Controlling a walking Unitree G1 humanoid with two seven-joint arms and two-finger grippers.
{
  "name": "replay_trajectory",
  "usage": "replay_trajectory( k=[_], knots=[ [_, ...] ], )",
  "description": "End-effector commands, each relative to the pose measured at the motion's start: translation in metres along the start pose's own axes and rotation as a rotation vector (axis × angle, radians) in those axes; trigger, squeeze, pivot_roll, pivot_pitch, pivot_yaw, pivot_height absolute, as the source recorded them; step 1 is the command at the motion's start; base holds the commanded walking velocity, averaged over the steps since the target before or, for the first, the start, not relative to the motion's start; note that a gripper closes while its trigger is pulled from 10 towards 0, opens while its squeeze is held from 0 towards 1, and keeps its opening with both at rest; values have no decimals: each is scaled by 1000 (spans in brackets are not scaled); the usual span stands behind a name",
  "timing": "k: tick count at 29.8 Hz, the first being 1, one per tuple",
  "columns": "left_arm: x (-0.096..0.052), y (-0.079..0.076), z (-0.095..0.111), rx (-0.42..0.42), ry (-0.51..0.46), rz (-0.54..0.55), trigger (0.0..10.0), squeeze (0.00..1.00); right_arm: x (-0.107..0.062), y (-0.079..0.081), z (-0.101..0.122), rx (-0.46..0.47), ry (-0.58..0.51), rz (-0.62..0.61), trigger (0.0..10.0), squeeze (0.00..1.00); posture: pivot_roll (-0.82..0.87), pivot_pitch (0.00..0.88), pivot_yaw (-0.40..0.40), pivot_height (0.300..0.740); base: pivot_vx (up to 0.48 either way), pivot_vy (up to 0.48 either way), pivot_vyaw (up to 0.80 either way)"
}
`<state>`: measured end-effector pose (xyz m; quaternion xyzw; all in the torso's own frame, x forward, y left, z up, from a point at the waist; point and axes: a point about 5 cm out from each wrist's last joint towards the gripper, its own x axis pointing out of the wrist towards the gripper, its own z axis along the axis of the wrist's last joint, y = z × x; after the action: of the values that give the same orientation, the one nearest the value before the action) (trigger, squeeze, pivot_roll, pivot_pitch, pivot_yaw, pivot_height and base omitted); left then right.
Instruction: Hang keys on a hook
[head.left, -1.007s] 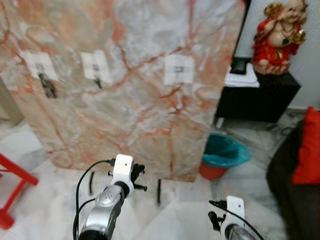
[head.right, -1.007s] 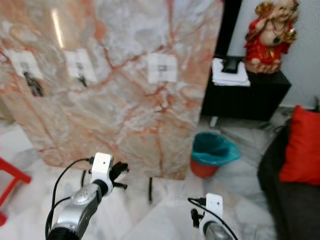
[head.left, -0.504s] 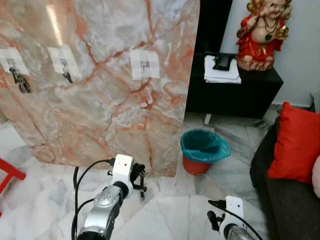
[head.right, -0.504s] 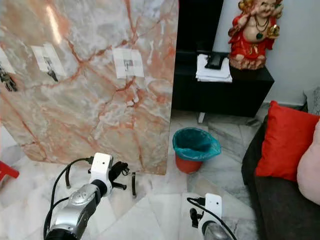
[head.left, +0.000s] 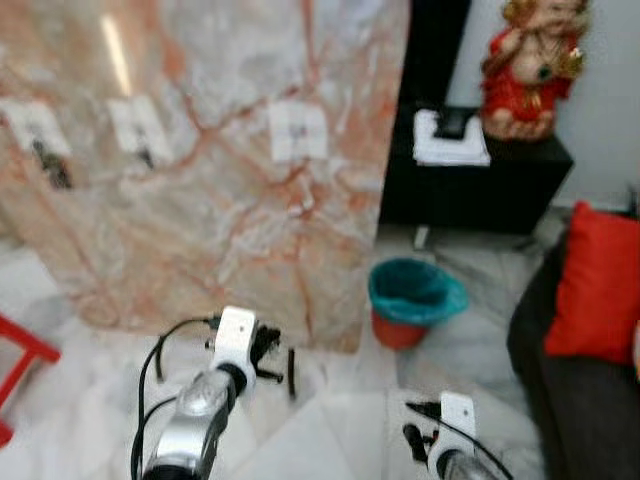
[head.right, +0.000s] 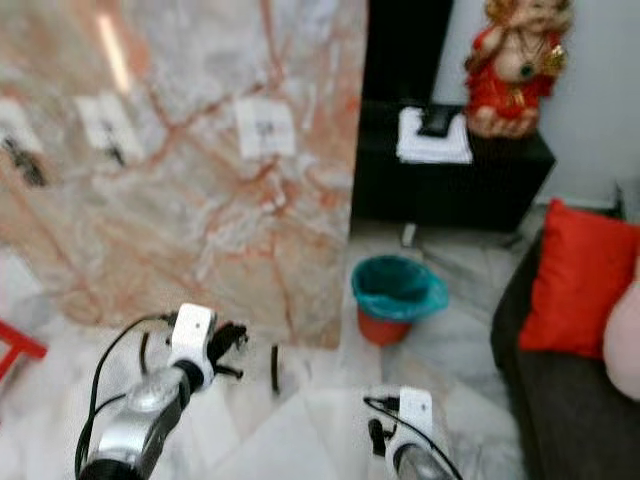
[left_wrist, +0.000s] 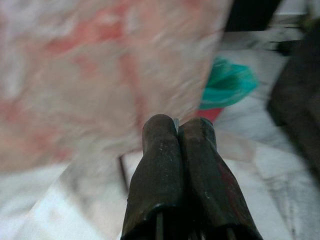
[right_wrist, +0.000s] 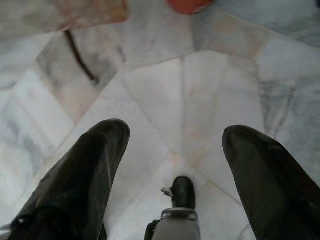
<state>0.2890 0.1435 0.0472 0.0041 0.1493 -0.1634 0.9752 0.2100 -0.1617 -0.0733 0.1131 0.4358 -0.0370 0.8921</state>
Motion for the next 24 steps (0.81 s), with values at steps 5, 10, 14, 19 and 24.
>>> replay_trajectory(
  k=[5,10,14,19,24],
  knots=[
    [1,-5,11,22,-33,-63,10000,0,0,-1,1,5,-9,-7,10000,0,-30,0,-24,740,303,0,0],
    [0,-8,15,27,-42,-103,10000,0,0,-1,2,17,-19,-5,10000,0,-27,0,-23,740,316,0,0],
    [-2,-13,18,30,-44,-162,10000,0,0,-1,2,15,-16,-6,10000,0,-26,0,-22,740,317,0,0],
    [-6,-19,21,40,-51,-245,10000,0,0,0,2,14,-15,-4,10000,0,-23,0,-21,740,292,0,0],
    [-12,-28,26,37,-58,-360,10000,0,0,0,1,12,-13,-2,10000,0,-23,0,-22,740,51,0,0]
  ],
)
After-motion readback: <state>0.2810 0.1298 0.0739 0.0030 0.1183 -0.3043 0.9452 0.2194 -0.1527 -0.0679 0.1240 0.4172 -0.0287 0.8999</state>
